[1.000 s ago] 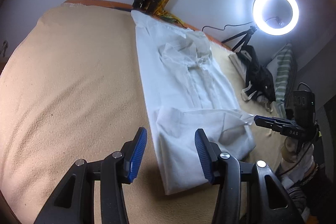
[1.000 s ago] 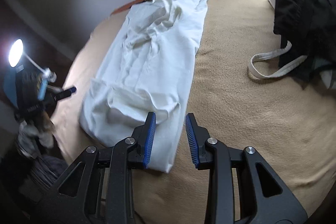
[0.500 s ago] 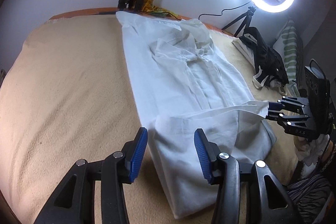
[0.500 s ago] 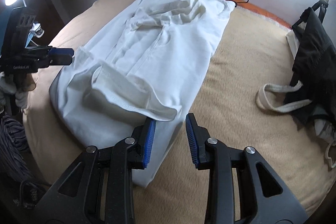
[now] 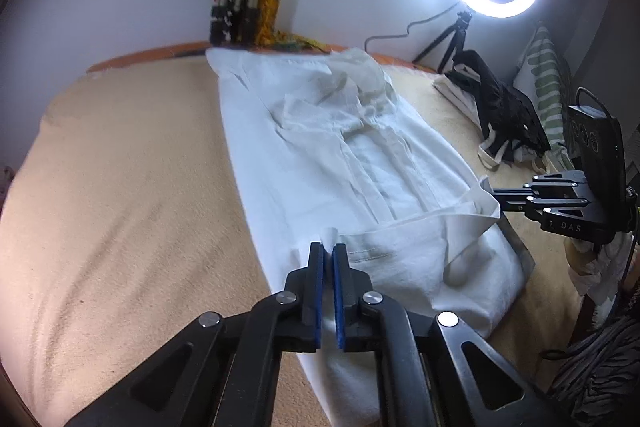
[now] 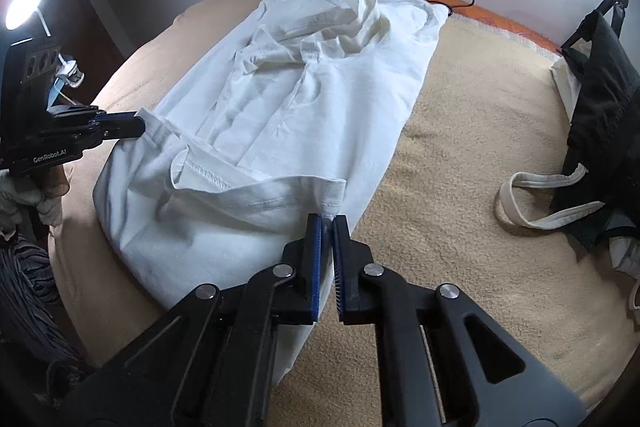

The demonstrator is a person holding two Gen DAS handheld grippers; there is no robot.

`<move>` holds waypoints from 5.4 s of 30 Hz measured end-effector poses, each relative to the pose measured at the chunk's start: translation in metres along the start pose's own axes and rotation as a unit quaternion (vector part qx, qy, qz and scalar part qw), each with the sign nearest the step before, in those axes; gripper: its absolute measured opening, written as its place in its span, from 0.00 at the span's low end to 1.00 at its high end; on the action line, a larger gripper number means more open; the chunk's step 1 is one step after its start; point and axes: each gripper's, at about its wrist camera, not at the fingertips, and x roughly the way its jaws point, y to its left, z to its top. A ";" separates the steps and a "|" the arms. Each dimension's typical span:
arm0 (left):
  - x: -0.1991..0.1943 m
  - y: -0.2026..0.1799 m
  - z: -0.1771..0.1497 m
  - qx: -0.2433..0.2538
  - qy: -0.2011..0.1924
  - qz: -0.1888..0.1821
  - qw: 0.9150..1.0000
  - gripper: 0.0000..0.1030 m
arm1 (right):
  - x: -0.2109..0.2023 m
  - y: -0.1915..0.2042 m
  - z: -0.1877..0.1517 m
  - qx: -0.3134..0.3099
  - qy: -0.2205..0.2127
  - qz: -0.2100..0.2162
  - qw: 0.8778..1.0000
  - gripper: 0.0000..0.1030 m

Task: Fold small clothes

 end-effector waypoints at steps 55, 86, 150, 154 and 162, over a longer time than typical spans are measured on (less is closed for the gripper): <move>0.148 0.113 0.189 -0.064 0.009 -0.017 0.998 0.21 | 0.119 -0.138 0.180 0.157 -0.060 0.044 0.985 0.15; 0.117 0.081 0.211 -0.017 -0.053 -0.024 0.998 0.02 | 0.077 -0.117 0.197 0.122 -0.120 0.030 0.985 0.07; -0.032 0.034 -0.056 -0.219 0.063 -0.169 0.959 0.16 | -0.014 -0.028 -0.084 0.291 -0.020 0.159 0.943 0.45; -0.029 0.032 -0.053 -0.214 0.060 -0.176 0.959 0.05 | -0.008 -0.023 -0.082 0.289 -0.021 0.174 0.941 0.21; -0.043 0.035 -0.046 -0.209 0.035 -0.186 0.960 0.02 | -0.032 -0.009 -0.073 0.268 -0.053 0.171 0.947 0.06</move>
